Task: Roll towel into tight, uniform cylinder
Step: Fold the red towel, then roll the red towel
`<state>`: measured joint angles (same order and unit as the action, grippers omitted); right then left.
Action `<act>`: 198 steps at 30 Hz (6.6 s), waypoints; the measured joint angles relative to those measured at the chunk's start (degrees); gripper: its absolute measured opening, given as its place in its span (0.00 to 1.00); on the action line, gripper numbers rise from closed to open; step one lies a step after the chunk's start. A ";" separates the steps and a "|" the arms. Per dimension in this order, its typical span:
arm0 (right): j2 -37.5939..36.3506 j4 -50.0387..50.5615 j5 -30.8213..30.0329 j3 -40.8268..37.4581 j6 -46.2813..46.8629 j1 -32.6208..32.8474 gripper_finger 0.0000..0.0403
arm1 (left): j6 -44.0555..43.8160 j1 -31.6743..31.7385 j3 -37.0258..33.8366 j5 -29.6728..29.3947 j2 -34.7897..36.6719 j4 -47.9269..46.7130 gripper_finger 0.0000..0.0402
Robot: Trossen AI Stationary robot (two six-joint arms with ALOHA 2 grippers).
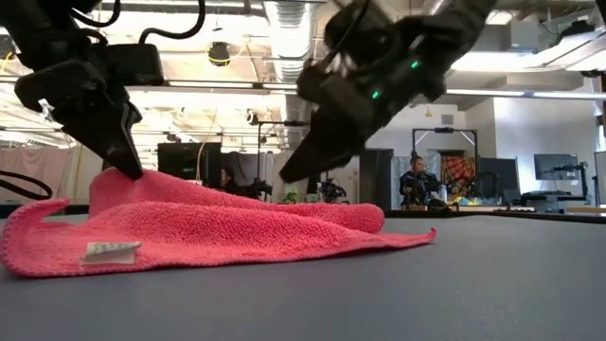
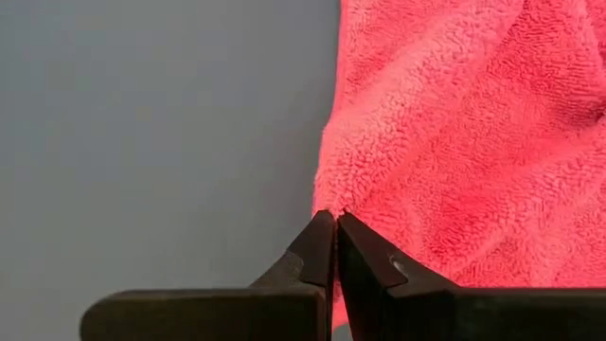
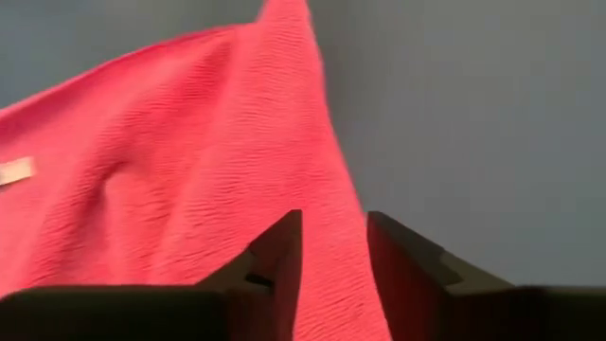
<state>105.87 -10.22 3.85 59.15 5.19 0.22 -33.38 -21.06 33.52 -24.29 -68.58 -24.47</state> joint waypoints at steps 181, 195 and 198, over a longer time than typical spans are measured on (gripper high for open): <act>7.04 9.43 -2.15 11.99 -7.86 6.67 0.29 | 7.89 -7.38 0.40 2.58 -12.20 5.06 0.32; 15.92 4.15 0.73 12.50 -1.16 8.52 0.25 | 8.49 -0.45 -0.44 -3.80 -11.87 -2.35 0.32; 15.68 1.41 1.24 12.46 1.40 11.54 0.23 | 10.38 3.12 -0.44 -5.47 -11.89 -2.30 0.32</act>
<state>121.56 -8.82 5.09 71.61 6.59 11.76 -23.00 -17.94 33.08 -29.77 -80.47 -26.77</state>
